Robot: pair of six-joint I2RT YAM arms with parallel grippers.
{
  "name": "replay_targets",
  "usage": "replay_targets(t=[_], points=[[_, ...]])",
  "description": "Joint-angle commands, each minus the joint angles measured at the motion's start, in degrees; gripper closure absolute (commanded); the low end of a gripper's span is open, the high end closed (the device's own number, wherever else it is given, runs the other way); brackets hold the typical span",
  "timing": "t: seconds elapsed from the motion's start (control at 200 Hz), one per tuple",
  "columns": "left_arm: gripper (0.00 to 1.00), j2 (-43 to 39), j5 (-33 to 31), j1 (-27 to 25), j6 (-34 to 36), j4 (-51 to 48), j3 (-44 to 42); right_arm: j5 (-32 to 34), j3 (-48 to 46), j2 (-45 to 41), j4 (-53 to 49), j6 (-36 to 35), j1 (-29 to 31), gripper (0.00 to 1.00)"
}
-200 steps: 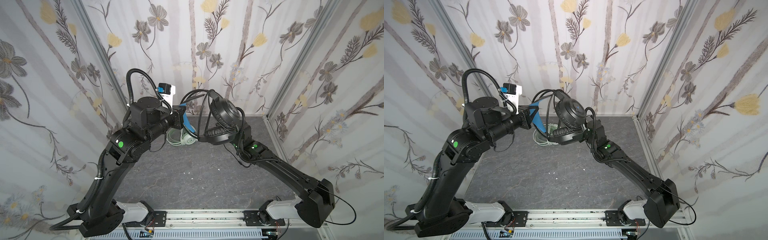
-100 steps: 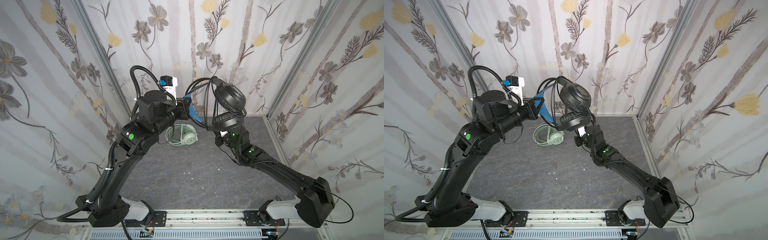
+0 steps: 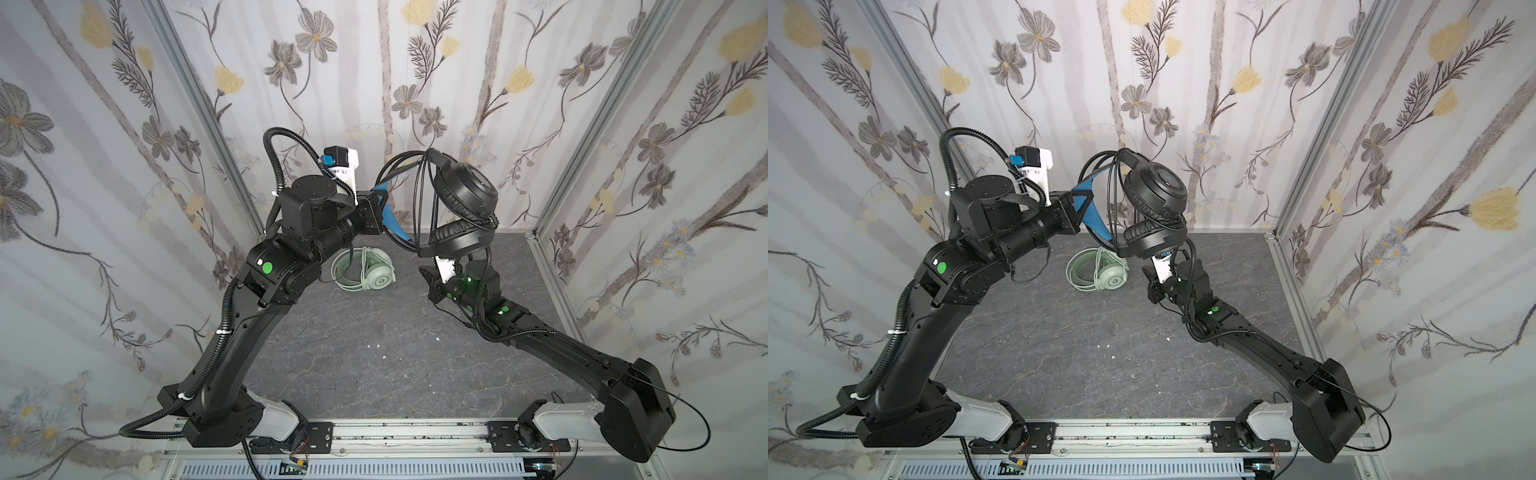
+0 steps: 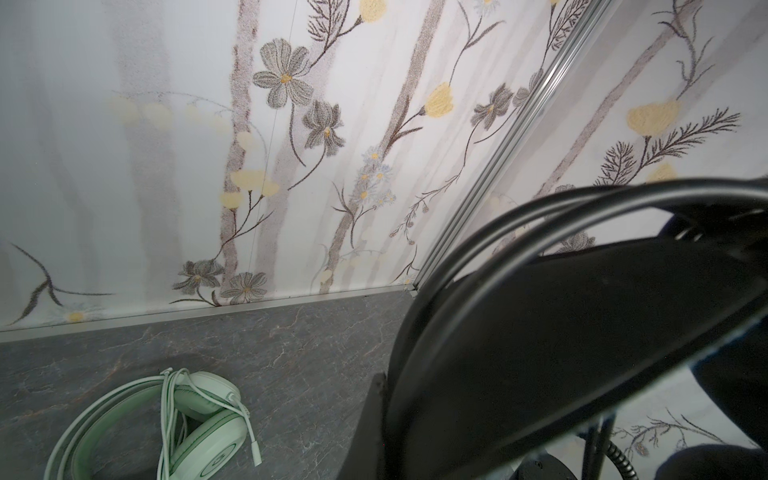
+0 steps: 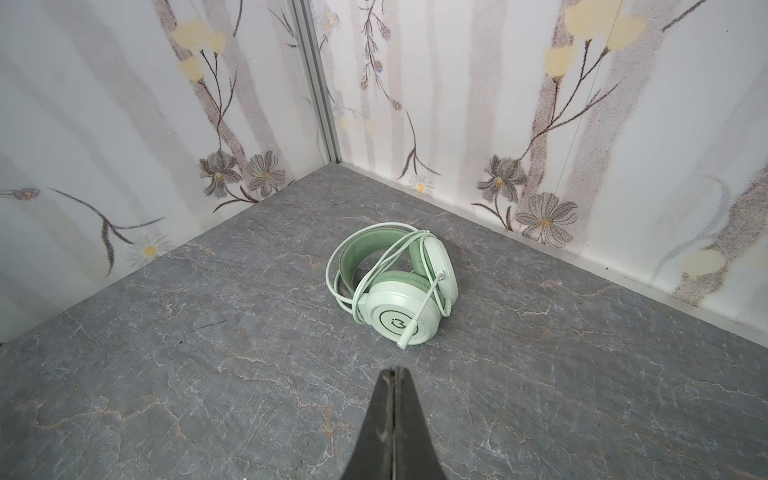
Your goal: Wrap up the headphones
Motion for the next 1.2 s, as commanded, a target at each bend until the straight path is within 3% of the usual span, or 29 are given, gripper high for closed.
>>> replay_targets(t=[0.0,0.23,0.749,1.039,1.199], points=[[1.0,0.1,0.4,0.0,-3.7,10.5,1.5,-1.4,-0.6,0.6,0.2,1.7,0.1,0.94],[1.0,0.4,0.6,0.0,-4.2,11.1,2.0,-2.2,-0.6,1.8,1.5,2.8,0.3,0.89],[1.0,0.1,1.9,0.5,-5.7,12.5,2.0,-6.3,-1.5,6.8,7.9,7.2,0.3,0.88],[1.0,-0.2,0.6,1.9,-7.3,13.8,0.5,-8.2,-2.6,9.9,7.9,8.0,0.5,1.0],[1.0,0.7,-0.7,3.6,-7.6,14.5,1.0,-6.0,-2.8,7.9,3.3,5.4,2.8,1.0]])
